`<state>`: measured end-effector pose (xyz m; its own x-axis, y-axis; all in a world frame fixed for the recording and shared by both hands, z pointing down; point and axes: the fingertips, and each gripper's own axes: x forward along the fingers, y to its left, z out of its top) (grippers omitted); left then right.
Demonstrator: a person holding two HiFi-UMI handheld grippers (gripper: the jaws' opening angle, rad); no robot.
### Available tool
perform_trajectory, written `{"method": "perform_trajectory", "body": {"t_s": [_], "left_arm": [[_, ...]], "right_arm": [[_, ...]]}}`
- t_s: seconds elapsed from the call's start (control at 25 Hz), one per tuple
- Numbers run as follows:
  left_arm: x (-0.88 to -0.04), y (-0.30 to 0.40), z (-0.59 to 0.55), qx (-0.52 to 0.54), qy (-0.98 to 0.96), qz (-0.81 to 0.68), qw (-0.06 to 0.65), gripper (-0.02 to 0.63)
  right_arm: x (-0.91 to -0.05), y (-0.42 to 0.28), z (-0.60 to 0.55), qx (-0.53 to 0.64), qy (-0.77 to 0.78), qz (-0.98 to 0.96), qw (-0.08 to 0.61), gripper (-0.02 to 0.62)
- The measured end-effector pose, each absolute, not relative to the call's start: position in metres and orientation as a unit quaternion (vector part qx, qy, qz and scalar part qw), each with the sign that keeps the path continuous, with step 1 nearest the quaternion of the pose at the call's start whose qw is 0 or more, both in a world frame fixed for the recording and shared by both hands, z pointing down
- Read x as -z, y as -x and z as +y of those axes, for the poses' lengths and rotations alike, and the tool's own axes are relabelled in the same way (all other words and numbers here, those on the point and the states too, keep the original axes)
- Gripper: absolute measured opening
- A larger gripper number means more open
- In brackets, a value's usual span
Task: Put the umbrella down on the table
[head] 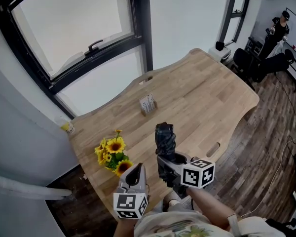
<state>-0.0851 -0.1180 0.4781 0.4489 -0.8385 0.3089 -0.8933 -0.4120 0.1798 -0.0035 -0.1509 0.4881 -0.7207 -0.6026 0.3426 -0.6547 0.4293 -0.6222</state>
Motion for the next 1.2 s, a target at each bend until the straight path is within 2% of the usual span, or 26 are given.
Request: {"method": "perform_trajectory", "body": {"t_s": [1.2], "left_arm": [[-0.489, 0.096, -0.123, -0.096, -0.827, -0.527, 0.17, 0.005]], "right_arm": [[-0.522, 0.014, -0.157, -0.405, -0.365, -0.835, 0.067, 0.195]]}}
